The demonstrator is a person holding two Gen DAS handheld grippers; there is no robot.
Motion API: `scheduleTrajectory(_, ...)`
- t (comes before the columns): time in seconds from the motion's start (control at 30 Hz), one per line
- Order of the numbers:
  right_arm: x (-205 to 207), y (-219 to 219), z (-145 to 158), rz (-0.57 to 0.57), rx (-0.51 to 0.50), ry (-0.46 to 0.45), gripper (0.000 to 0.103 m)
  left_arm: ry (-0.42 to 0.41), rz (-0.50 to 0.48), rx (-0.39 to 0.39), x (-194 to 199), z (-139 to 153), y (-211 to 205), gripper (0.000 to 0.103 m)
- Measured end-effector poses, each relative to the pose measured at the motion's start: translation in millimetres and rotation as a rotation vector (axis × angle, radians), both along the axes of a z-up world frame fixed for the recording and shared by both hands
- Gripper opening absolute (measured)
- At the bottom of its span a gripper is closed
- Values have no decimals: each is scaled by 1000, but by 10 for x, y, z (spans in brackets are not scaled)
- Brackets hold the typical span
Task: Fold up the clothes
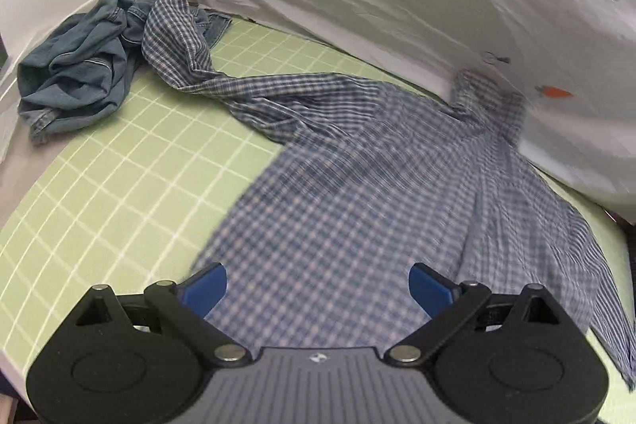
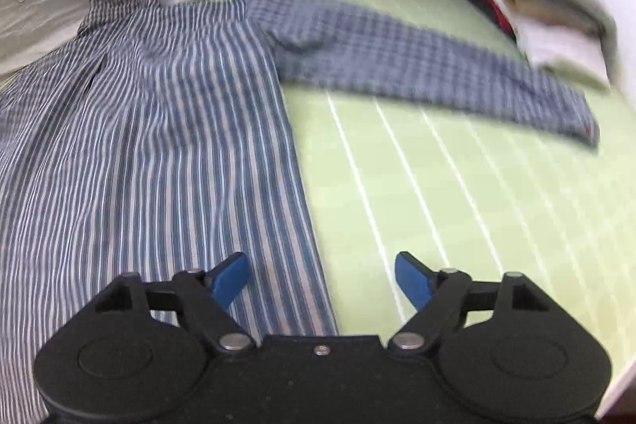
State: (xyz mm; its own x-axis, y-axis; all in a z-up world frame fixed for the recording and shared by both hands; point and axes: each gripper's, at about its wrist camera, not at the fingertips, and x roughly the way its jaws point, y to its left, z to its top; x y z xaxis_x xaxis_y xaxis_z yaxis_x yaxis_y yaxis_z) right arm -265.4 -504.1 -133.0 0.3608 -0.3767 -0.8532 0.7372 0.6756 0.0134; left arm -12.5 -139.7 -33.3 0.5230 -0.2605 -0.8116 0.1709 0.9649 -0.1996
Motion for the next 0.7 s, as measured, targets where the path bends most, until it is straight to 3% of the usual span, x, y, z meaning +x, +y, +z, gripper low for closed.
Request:
scheduleTrajectory(0.13,-238,139,-9,44,7,-14,65,2,-19,11,-357,15,-35,98)
scheduleTrajectory(0.17,-261,140,-2,56,8,-26,51,3,-21,15,-447,14,-39,98)
scheduleTrajectory(0.2,-286,148,5,73,-1,-29,29,5,-22,17,-534,11,-42,98)
scheduleTrajectory(0.27,-325,174,0,126,-23,-17,1,11,-20,17,-687,2,-46,98)
scheduleTrajectory(0.3,-350,185,-2,146,-33,-13,0,14,-17,17,-761,-4,-49,98)
scheduleTrajectory(0.43,-580,51,-9,58,-87,29,0,13,7,19,-989,11,-51,98)
scheduleTrajectory(0.53,-762,-143,24,-21,-39,-8,1,6,32,21,-1117,45,-39,98)
scheduleTrajectory(0.57,-805,-178,45,-25,-21,-30,7,5,40,25,-1152,50,-28,98)
scheduleTrajectory(0.63,-816,-164,86,5,0,-65,38,8,57,32,-1209,39,16,98)
scheduleTrajectory(0.67,-794,-123,94,25,11,-88,61,12,66,34,-1232,31,39,98)
scheduleTrajectory(0.7,-770,-78,89,42,31,-112,65,16,76,34,-1248,28,65,98)
